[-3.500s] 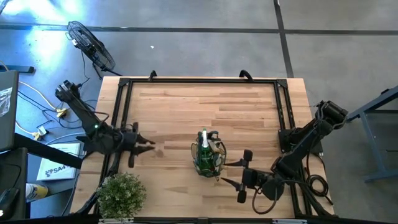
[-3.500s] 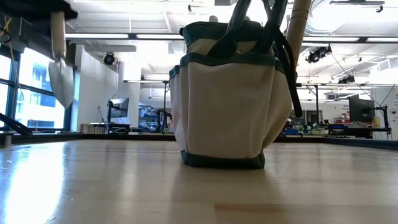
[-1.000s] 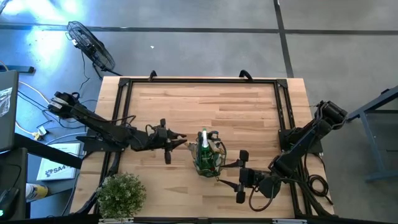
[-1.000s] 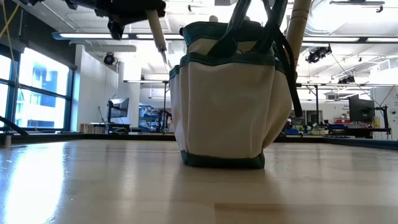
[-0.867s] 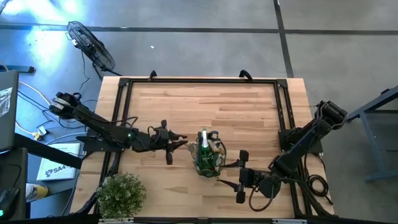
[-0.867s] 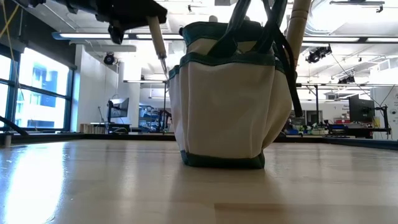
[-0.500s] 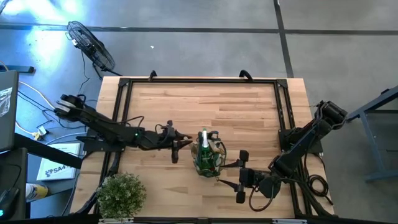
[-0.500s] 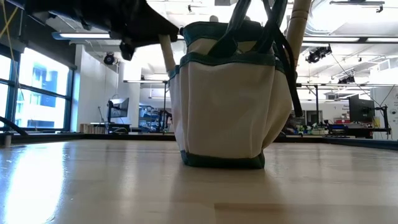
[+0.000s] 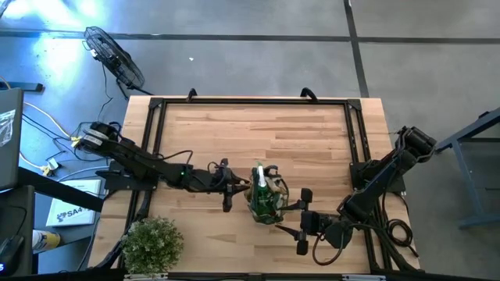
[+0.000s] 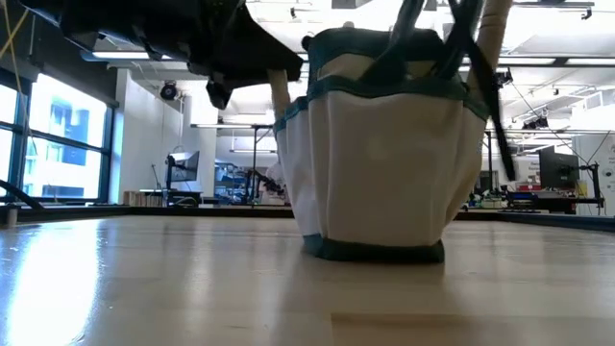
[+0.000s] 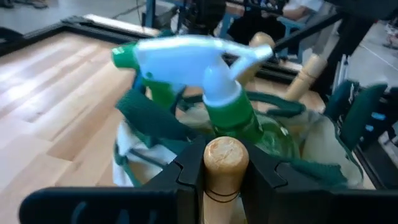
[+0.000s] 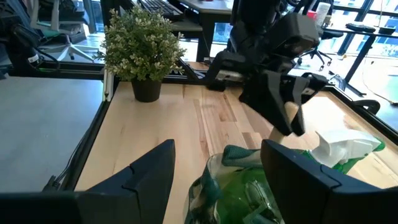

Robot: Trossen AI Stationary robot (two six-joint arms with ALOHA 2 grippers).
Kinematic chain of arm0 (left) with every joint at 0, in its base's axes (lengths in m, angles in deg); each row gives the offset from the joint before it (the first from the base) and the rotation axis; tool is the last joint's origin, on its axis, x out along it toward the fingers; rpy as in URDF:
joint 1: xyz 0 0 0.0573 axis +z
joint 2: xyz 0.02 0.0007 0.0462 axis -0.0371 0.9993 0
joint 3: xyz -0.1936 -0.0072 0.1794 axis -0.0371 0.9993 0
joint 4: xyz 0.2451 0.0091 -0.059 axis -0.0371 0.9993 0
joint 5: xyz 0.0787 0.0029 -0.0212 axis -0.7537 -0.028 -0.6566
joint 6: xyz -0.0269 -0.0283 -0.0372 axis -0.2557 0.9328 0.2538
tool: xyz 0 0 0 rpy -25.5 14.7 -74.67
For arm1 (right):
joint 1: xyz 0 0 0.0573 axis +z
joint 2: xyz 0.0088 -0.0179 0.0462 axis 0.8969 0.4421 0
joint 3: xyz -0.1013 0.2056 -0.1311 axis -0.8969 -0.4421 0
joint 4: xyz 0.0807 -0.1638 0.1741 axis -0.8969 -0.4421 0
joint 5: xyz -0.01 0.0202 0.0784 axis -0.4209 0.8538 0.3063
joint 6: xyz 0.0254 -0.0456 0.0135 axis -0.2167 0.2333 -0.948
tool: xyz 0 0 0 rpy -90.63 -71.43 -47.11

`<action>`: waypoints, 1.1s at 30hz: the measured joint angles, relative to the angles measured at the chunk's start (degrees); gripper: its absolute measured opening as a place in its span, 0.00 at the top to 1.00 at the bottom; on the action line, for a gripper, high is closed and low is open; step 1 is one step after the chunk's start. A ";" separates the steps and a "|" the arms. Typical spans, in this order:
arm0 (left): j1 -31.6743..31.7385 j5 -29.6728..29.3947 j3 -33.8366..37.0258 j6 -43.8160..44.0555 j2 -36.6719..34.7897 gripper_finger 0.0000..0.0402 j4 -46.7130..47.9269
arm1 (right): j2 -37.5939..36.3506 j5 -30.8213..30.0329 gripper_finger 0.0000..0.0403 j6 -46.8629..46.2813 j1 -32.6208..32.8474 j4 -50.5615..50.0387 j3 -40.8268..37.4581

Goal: Pick & Place Garden tools in Gardening bag
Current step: Put the trowel into the gardening bag, then return to Home Position

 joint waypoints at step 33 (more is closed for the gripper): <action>0.00 -4.20 -1.25 -11.78 -2.62 0.47 -7.68 | -0.09 5.41 0.43 5.86 -0.37 4.34 -0.02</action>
